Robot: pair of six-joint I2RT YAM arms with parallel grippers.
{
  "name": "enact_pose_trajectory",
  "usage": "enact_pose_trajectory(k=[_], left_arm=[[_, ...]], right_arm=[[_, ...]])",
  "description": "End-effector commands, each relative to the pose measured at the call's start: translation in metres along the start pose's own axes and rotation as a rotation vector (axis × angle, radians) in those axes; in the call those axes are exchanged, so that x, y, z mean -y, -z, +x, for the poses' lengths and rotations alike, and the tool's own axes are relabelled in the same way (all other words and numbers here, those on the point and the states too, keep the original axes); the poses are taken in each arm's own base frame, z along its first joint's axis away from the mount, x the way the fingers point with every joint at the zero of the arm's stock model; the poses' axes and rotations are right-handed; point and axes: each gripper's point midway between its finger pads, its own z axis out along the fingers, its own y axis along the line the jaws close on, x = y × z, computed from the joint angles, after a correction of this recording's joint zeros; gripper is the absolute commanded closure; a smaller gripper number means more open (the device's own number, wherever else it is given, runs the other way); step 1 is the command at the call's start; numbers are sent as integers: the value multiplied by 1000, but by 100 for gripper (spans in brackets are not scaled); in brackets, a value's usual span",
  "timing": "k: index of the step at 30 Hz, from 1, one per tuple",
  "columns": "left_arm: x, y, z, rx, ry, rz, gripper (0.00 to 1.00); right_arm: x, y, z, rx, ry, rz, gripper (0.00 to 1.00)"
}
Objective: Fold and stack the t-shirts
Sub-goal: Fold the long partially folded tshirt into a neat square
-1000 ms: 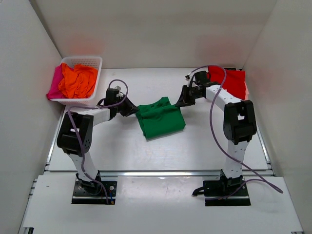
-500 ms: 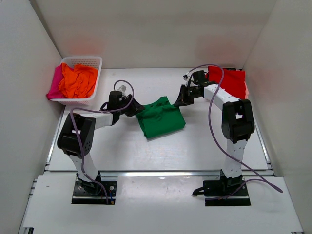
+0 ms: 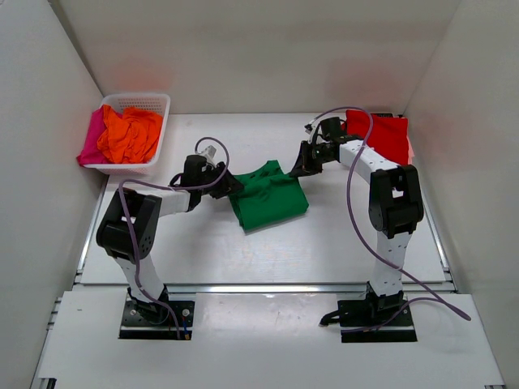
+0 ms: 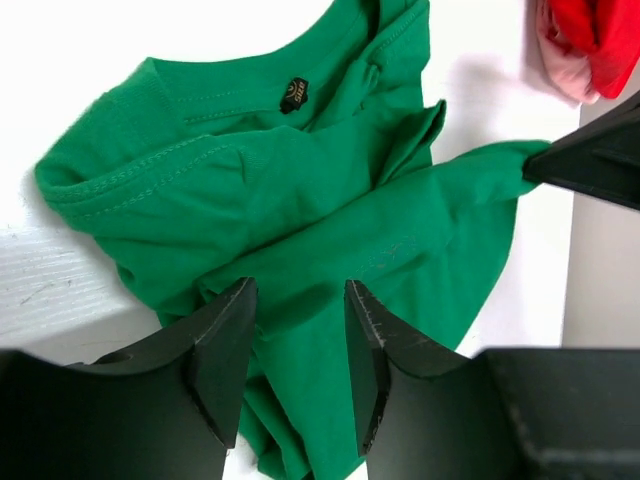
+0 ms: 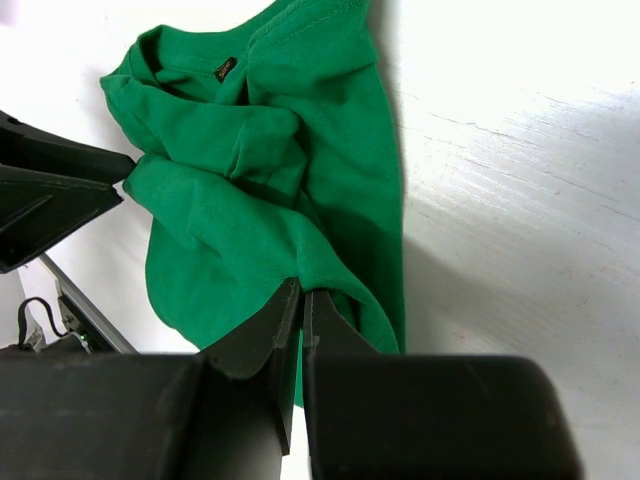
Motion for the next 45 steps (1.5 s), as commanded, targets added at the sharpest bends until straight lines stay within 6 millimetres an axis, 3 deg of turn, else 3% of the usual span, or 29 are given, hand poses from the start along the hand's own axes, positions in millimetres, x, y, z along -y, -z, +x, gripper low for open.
enact_pose_trajectory(k=[1,7,10,11,12,13,14,20,24,25,26,28,29,30,31,32,33,34,37,45], left_arm=[[12,3,1,2,-95,41,48],[8,5,2,44,-193,38,43],[9,1,5,49,-249,35,45],[9,1,3,59,-259,26,49],[9,0,3,62,-275,29,60],[8,-1,3,63,-275,28,85],[10,0,-1,77,-270,36,99],[25,12,-19,131,-300,41,100],[40,30,-30,139,-312,55,100],[46,37,-27,132,-314,56,100],[52,46,-25,128,-327,59,100],[58,61,-16,107,-336,61,100],[62,73,-10,98,-351,72,100],[57,80,-2,89,-343,61,100],[66,95,0,100,-346,78,100],[67,107,9,95,-349,80,100],[75,123,8,135,-374,101,100],[67,128,27,83,-360,83,100],[75,162,46,103,-357,125,100],[57,198,111,50,-245,198,100]], right_arm=[[-11,2,-12,34,51,-37,100],[-11,5,-16,45,59,-45,100],[-10,2,-15,41,61,-48,100],[-11,3,-17,47,66,-49,100],[-11,4,-15,42,61,-50,100],[-10,3,-16,41,60,-51,100],[-11,3,-16,43,62,-52,100],[-11,6,-12,48,63,-61,100],[-33,27,-14,107,141,-56,100],[-31,25,-6,102,142,-41,100],[-45,35,-3,120,165,-50,100],[-49,47,13,135,175,-31,99],[-60,60,17,162,202,-28,100],[-66,69,28,181,224,-8,100],[-65,67,50,146,216,4,100],[-77,82,53,188,251,3,100],[-87,90,68,200,267,-6,100],[-86,88,88,175,252,-11,100],[-106,112,124,211,258,-64,100],[-114,115,206,135,201,-132,100]])
